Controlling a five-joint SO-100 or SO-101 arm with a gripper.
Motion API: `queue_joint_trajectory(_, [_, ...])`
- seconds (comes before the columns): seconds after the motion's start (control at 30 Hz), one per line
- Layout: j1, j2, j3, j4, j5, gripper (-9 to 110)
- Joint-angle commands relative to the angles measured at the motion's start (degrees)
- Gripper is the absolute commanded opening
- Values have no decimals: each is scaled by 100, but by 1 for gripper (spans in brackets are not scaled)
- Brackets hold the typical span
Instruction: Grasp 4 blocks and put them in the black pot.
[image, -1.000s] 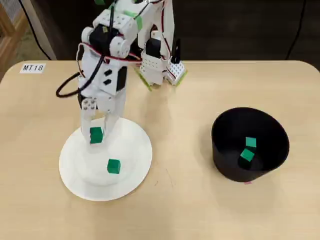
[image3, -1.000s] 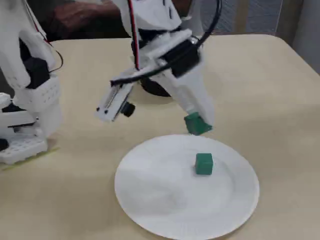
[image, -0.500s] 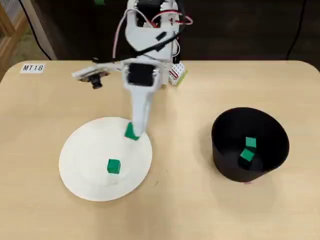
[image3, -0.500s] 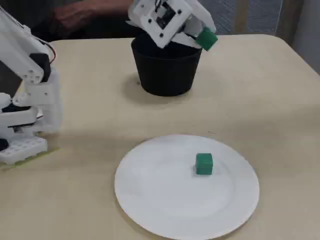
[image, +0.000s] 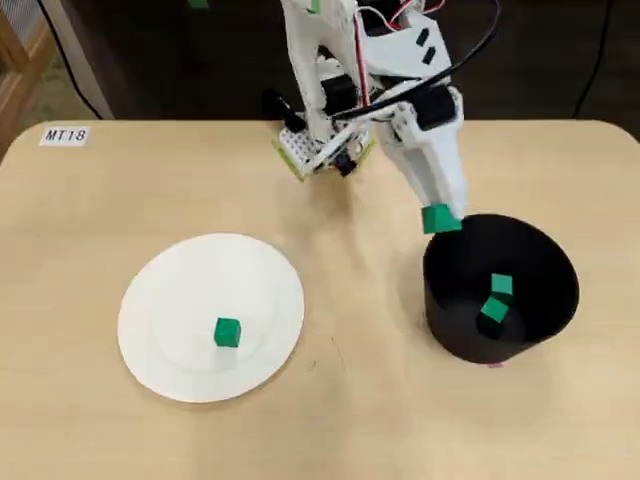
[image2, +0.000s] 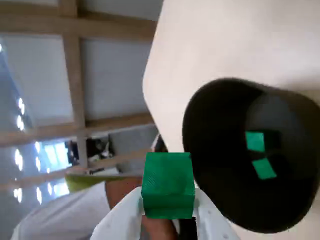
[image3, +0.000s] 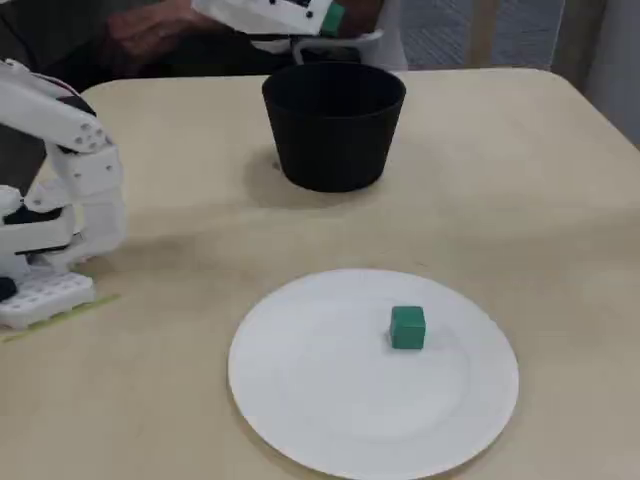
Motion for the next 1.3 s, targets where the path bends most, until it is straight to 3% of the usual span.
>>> queue_joint_trajectory(0.0, [-281,0,9,-114,53,-2])
queue_joint_trajectory(0.33, [-694,-976,-9,-615,-158,-2])
queue_joint_trajectory(0.97, [-158,-2637,-940,-932,-510,-2])
queue_joint_trajectory(1.07, [-149,-2646,-1002,-923,-615,7])
queue_joint_trajectory(1.27, [-114,-2689,-1090,-747,-694,12])
